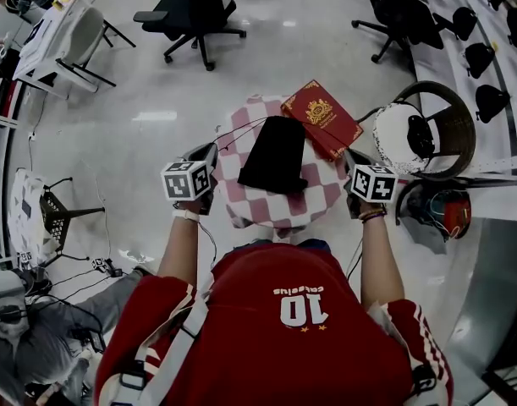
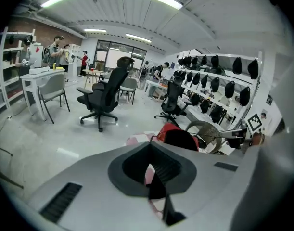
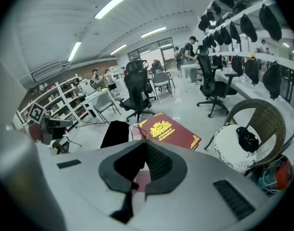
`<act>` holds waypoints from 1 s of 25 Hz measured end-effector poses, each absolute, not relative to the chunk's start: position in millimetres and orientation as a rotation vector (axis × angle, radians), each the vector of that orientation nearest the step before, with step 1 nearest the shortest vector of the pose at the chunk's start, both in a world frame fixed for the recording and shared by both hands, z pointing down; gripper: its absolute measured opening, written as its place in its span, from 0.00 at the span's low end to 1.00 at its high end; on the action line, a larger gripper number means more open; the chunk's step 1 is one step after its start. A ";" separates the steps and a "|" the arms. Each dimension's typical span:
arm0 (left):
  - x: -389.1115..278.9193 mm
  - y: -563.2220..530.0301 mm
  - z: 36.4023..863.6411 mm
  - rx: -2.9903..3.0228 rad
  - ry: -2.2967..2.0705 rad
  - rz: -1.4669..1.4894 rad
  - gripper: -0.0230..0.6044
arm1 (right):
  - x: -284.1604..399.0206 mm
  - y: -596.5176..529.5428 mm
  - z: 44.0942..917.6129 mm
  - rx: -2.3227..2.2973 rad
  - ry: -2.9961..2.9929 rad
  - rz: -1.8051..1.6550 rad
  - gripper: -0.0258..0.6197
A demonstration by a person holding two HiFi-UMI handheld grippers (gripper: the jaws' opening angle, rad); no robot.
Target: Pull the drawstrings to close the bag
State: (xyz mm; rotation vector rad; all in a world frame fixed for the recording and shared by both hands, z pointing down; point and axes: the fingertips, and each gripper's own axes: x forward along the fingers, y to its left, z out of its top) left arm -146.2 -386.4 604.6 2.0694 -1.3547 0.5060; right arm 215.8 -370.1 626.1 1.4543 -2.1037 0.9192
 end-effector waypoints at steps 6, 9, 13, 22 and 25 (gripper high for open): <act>-132.8 -334.5 650.0 2.057 -1.203 0.602 0.05 | 191.7 -323.5 667.8 1.223 -2.031 0.972 0.06; -126.7 -315.1 658.3 2.076 -1.160 0.596 0.06 | 186.3 -305.3 675.6 1.226 -2.023 0.974 0.07; -120.3 -297.2 651.9 2.148 -1.126 0.582 0.07 | 181.7 -289.7 667.3 1.293 -2.056 0.945 0.07; -121.8 -263.0 625.1 2.266 -1.087 0.527 0.26 | 168.1 -255.3 621.8 1.401 -2.181 0.804 0.31; -123.8 -253.4 616.2 2.294 -1.089 0.504 0.26 | 167.1 -237.7 610.2 1.439 -2.191 0.773 0.31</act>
